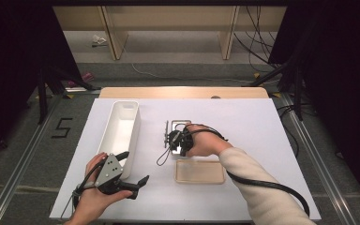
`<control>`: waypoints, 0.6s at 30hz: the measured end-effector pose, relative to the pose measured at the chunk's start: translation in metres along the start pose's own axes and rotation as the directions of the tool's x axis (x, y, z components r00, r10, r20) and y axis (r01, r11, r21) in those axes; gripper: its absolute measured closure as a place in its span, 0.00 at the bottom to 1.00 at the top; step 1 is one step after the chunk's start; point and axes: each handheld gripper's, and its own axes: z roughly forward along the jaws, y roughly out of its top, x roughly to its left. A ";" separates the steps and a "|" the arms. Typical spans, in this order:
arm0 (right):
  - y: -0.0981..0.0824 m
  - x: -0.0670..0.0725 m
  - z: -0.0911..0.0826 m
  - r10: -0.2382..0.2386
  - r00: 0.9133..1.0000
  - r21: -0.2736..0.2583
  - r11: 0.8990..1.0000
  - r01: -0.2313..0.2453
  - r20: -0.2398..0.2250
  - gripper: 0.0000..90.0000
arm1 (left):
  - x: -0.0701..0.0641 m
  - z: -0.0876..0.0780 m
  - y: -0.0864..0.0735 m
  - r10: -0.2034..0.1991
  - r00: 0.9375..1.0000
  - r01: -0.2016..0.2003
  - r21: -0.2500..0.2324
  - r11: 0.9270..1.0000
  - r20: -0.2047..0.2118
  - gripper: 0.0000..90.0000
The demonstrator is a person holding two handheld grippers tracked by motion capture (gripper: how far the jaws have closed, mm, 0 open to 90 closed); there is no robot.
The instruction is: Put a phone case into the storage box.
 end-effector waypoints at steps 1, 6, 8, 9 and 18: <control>-0.002 0.000 -0.002 0.001 1.000 -0.025 1.000 -0.001 0.007 0.99 | 0.000 0.000 0.000 0.000 1.000 0.000 0.000 1.000 0.000 0.00; -0.005 0.002 -0.007 0.006 1.000 -0.029 1.000 -0.005 0.018 0.99 | 0.000 0.000 0.000 0.000 1.000 0.000 0.001 1.000 -0.001 0.00; -0.007 0.003 -0.010 0.017 1.000 -0.043 0.999 -0.016 0.022 0.99 | 0.000 0.000 0.000 -0.002 1.000 0.002 0.001 1.000 -0.001 0.00; -0.009 0.003 -0.011 0.012 1.000 -0.054 0.999 -0.010 0.027 0.99 | 0.000 0.000 0.000 -0.002 1.000 0.002 0.001 1.000 -0.001 0.00; -0.031 0.011 -0.028 0.049 0.997 -0.158 0.987 -0.039 0.057 0.99 | 0.001 0.001 -0.001 -0.010 1.000 0.010 0.004 1.000 -0.008 0.02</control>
